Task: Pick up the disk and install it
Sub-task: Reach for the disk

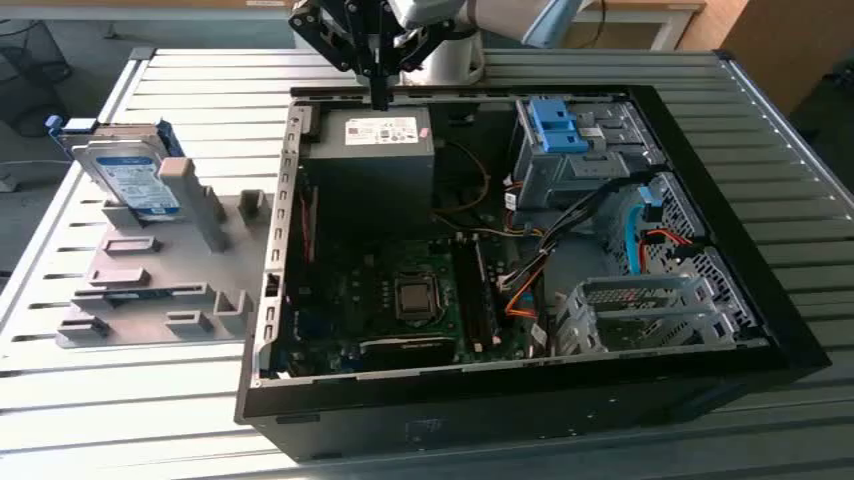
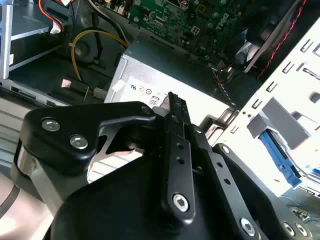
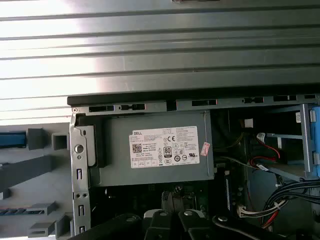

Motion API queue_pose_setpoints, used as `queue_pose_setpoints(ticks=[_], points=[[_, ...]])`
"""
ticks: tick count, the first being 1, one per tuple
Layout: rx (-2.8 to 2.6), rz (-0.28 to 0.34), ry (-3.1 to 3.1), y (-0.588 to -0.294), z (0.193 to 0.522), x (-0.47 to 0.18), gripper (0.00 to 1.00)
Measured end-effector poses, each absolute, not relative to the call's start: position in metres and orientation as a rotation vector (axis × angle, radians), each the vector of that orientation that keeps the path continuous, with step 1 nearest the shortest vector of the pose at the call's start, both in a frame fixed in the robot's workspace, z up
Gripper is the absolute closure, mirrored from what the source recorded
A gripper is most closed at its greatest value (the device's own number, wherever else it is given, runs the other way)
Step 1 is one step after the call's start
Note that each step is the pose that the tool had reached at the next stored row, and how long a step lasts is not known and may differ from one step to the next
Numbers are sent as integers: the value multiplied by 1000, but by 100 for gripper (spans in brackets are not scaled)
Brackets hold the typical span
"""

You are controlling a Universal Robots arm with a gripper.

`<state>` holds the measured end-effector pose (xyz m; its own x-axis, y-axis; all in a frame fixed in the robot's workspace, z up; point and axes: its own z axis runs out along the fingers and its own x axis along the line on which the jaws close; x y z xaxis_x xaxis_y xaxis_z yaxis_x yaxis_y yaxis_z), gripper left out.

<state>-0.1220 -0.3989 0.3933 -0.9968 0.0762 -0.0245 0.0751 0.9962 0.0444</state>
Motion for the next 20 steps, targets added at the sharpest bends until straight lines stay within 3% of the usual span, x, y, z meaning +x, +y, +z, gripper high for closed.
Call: queue_pose_setpoints(ticks=[20], points=[[118, 68, 3112, -399, 393, -131, 89]])
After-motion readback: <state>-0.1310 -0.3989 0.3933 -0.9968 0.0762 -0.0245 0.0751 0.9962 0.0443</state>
